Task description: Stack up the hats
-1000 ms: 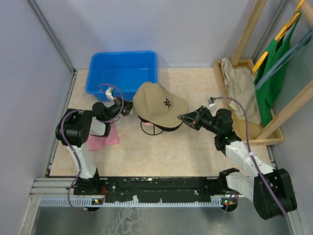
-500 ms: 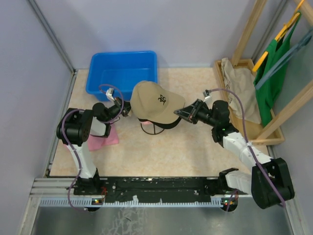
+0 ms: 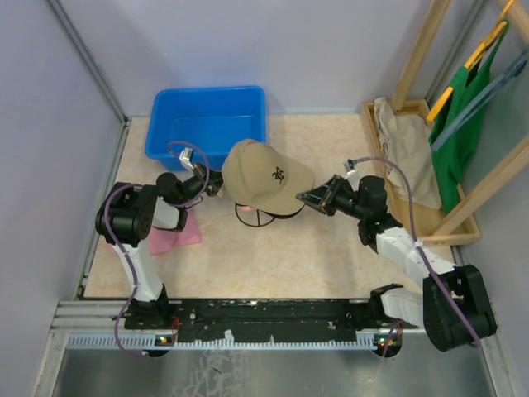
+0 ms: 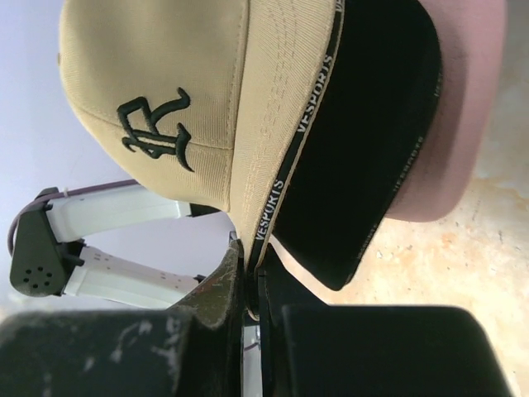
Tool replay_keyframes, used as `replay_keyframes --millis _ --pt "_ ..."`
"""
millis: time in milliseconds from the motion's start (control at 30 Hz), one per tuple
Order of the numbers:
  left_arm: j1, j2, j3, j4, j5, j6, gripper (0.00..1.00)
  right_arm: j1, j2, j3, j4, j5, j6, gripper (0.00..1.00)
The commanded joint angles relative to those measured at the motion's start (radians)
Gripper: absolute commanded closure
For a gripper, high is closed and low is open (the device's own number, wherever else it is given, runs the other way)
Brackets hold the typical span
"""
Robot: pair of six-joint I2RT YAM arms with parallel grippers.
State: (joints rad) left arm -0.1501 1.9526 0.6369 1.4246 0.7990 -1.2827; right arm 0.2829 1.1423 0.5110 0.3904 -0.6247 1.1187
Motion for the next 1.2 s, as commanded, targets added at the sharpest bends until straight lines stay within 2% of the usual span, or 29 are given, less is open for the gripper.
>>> replay_keyframes --millis 0,233,500,867,967,1033,1167 --pt "-0.003 0.017 -0.005 0.017 0.037 0.016 1.0 -0.022 -0.01 -0.049 -0.024 0.002 -0.054 1.0" --pt "0.0 0.024 -0.031 0.025 0.037 0.022 1.0 -0.033 0.029 -0.102 0.031 0.007 -0.062 1.0" --pt "0.012 0.022 -0.051 0.024 0.036 0.025 1.0 -0.106 0.055 -0.126 0.065 -0.012 -0.075 1.0" --pt "0.007 0.007 -0.044 0.016 0.042 0.023 1.0 -0.12 0.172 -0.105 0.186 -0.042 -0.057 1.0" --pt "0.012 -0.026 -0.05 0.007 0.038 0.014 0.9 -0.119 0.168 -0.096 0.184 -0.045 -0.052 1.0" --pt "0.023 -0.068 -0.06 -0.041 0.024 0.038 0.88 -0.119 0.154 -0.086 0.164 -0.039 -0.055 1.0" --pt "0.06 -0.19 -0.095 -0.23 -0.043 0.146 0.79 -0.12 0.122 -0.074 0.134 -0.025 -0.059 1.0"
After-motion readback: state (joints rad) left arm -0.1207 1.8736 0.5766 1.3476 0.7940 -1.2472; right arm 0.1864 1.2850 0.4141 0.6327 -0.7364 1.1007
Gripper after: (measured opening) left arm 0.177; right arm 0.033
